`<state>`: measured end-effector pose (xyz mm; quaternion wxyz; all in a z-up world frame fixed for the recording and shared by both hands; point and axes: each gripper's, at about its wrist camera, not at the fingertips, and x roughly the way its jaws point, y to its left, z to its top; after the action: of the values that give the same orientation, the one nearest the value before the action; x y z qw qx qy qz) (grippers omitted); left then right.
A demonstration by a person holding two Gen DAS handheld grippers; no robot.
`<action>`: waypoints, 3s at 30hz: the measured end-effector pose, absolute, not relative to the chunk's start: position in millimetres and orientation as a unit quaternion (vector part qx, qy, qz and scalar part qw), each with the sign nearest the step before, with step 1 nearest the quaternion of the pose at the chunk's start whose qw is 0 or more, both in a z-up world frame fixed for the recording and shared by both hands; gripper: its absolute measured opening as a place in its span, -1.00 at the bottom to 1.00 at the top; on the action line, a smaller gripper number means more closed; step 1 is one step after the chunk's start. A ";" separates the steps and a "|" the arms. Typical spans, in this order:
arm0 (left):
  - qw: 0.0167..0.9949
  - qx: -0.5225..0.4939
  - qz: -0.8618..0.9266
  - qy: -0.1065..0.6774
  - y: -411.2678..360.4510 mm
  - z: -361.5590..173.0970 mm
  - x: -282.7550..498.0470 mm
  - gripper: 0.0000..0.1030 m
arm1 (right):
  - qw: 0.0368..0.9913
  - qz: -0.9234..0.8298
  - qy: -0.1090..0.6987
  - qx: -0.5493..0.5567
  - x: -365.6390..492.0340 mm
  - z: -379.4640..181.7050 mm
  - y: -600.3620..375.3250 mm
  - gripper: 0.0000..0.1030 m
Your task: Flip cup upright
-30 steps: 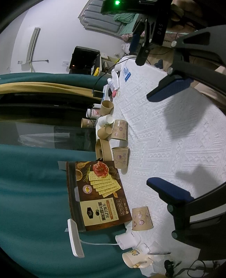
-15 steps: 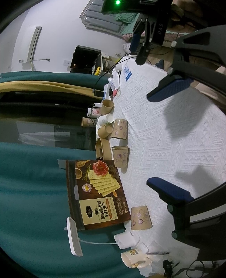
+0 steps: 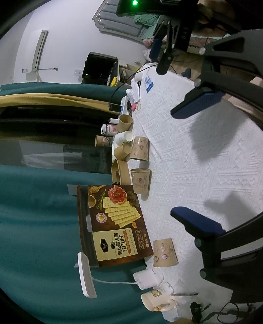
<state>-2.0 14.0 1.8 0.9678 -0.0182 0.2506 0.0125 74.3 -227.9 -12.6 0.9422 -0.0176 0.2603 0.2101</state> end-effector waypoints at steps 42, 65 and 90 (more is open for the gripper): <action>0.758 0.429 -0.148 0.468 48.0 -102.0 368.8 0.94 | 0.905 0.180 0.386 0.001 306.0 -97.6 -247.8 0.57; 0.860 0.145 -0.096 0.479 72.3 -59.5 313.0 0.21 | 0.902 0.184 0.390 0.013 250.0 -91.2 -245.4 0.57; 0.721 -0.486 -0.057 0.489 22.7 -142.9 135.6 0.21 | 0.889 0.234 0.392 0.038 163.9 -83.4 -275.6 0.57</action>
<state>135.6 22.7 -142.9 0.7214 -0.4865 0.4895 -0.0571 163.9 -275.6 -83.4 0.8887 0.0375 0.3924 0.2343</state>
